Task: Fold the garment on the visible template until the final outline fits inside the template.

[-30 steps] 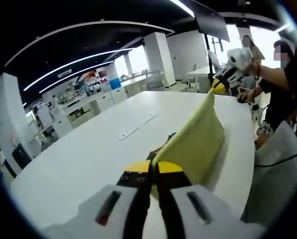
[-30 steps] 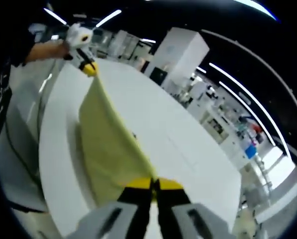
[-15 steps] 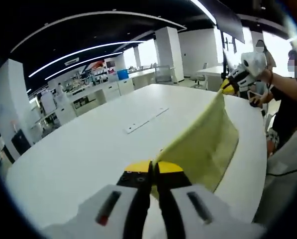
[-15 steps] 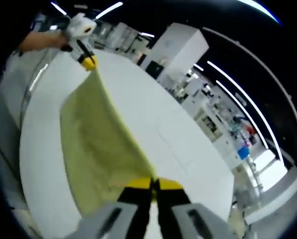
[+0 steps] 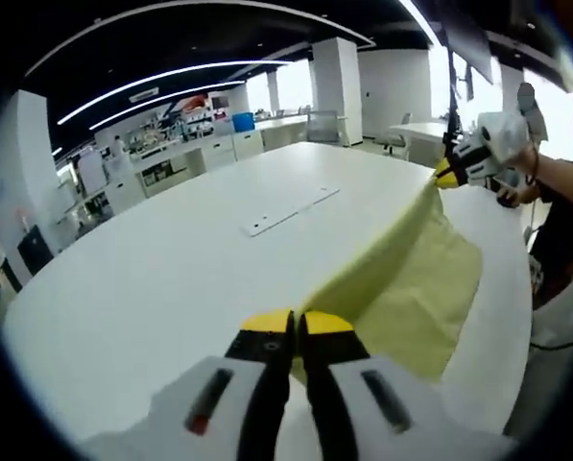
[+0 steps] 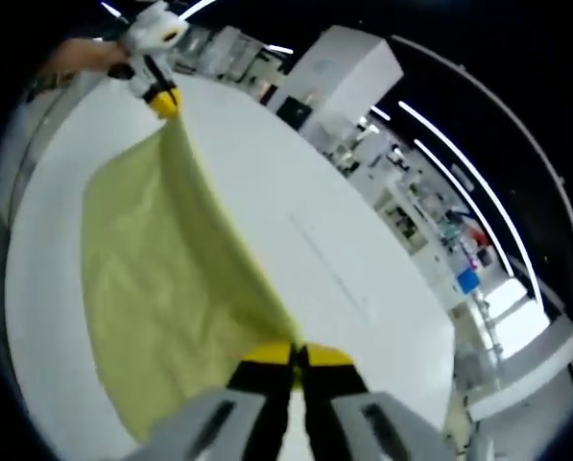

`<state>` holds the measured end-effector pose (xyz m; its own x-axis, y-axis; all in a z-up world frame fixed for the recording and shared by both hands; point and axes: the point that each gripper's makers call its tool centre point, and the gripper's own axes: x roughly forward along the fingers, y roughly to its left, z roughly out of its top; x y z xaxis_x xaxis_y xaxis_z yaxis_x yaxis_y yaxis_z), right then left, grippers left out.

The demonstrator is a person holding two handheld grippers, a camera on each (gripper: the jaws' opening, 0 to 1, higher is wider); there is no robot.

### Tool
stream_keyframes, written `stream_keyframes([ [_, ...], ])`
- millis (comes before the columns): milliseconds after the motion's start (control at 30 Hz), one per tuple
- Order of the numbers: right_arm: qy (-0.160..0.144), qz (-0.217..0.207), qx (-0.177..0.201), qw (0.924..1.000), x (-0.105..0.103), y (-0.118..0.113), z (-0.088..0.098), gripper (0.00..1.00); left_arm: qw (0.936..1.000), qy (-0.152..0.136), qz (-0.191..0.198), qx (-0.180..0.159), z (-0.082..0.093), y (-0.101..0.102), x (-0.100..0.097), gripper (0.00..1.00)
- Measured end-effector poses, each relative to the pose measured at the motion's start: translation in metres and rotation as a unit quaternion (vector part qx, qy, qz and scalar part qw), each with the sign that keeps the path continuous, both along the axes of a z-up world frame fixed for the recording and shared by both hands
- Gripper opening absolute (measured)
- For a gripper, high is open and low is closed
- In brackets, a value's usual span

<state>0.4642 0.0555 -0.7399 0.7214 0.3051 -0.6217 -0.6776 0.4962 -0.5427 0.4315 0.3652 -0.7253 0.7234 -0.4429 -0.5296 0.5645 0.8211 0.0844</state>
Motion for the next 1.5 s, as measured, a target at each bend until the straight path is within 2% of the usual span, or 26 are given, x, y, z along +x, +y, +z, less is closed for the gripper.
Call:
stream_keyframes([
  [200, 0.022, -0.002, -0.004, 0.9998, 0.007, 0.004, -0.021, 0.00, 0.9993, 0.037, 0.007, 0.009, -0.031, 0.001, 0.010, 0.00],
  [333, 0.041, -0.002, -0.019, 0.9990, 0.012, 0.005, -0.042, 0.00, 0.9978, 0.064, 0.016, -0.008, -0.049, 0.004, 0.018, 0.00],
  [533, 0.056, -0.001, -0.029, 0.9980, 0.019, 0.009, -0.063, 0.00, 0.9961, 0.087, 0.015, 0.004, -0.074, 0.007, 0.028, 0.00],
  [733, 0.079, -0.004, -0.033, 0.9963, 0.024, 0.009, -0.082, 0.00, 0.9948, 0.100, 0.006, 0.020, -0.091, 0.007, 0.032, 0.00],
  [933, 0.095, 0.000, -0.049, 0.9943, 0.025, 0.009, -0.098, 0.00, 0.9942, 0.104, 0.002, 0.029, -0.100, 0.005, 0.034, 0.01],
  [1200, 0.108, -0.002, -0.043, 0.9933, 0.025, 0.009, -0.106, 0.00, 0.9934, 0.102, -0.010, 0.052, -0.111, 0.007, 0.035, 0.02],
  [1333, 0.118, -0.022, -0.008, 0.9927, 0.027, 0.008, -0.104, 0.02, 0.9933, 0.100, -0.002, 0.058, -0.111, 0.012, 0.037, 0.07],
  [1433, 0.116, -0.035, 0.007, 0.9927, 0.028, 0.004, -0.099, 0.09, 0.9930, 0.092, 0.003, 0.074, -0.109, 0.019, 0.040, 0.11],
  [1500, 0.112, -0.044, 0.018, 0.9926, 0.028, 0.000, -0.094, 0.14, 0.9939, 0.084, 0.004, 0.071, -0.104, 0.020, 0.039, 0.11],
])
